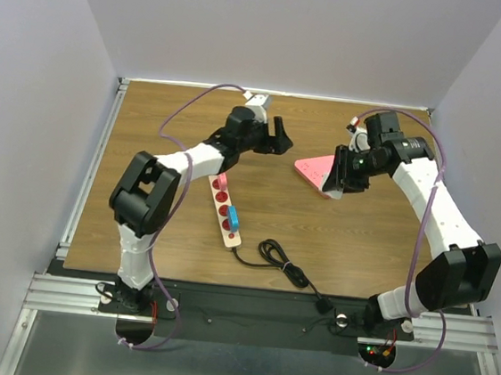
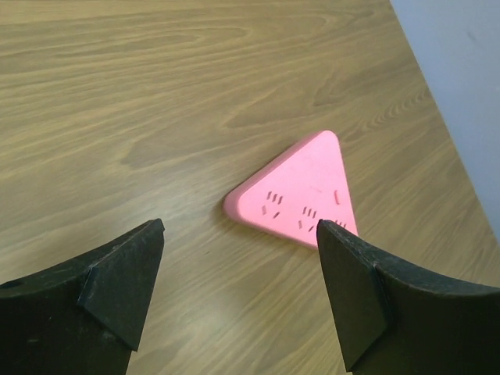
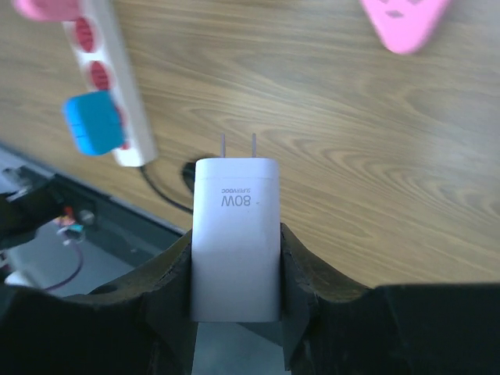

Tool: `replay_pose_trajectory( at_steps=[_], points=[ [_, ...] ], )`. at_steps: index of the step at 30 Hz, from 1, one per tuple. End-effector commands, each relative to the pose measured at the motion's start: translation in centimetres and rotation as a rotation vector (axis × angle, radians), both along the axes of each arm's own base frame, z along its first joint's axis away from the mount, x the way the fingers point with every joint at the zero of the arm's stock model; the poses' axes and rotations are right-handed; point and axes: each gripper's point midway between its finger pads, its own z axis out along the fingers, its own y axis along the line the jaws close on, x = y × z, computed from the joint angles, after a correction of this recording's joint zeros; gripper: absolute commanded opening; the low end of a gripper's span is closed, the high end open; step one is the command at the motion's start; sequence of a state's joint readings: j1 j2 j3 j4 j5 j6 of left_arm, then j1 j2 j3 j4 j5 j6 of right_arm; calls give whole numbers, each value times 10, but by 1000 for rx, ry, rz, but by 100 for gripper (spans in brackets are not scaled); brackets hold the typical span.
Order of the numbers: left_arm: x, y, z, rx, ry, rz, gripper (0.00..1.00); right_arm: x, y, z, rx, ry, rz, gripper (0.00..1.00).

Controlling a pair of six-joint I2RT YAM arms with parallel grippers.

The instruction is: Insert the plug

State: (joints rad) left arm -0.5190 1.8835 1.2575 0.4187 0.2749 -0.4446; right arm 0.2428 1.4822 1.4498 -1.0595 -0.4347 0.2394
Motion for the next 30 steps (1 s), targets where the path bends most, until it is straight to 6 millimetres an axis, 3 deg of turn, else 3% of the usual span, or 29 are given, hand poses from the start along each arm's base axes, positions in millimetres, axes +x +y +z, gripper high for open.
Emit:
replay_pose_trajectory(
  at_steps=[1, 4, 5, 6, 9, 14, 18, 23, 29, 30],
  points=[
    [11, -34, 21, 36, -86, -42, 90, 4, -30, -16, -141, -28, -110, 0],
    [19, -57, 13, 62, -88, -63, 89, 11, -43, -25, -181, -73, -181, 0],
    [18, -71, 20, 70, -108, -80, 89, 11, -50, -31, -196, -74, -215, 0],
    [21, -77, 4, 95, -94, -78, 89, 14, -53, -34, -199, -86, -241, 0],
    [21, -92, -17, 122, -49, -81, 90, 24, -58, -44, -185, -123, -303, 0],
    [29, -91, -29, 107, -52, -41, 89, 33, -53, -46, -135, -170, -327, 1],
    [30, -107, -27, 78, -59, -79, 90, 35, -55, -47, -143, -189, -337, 0],
    [23, -121, -50, 69, -23, -126, 89, 38, -63, -54, -177, -201, -367, 0],
    [1, -129, -60, 31, -1, -198, 89, 41, -98, -59, -321, -246, -469, 1],
    [-6, -127, -69, 40, 17, -203, 89, 40, -100, -62, -331, -242, -475, 0]
  ],
)
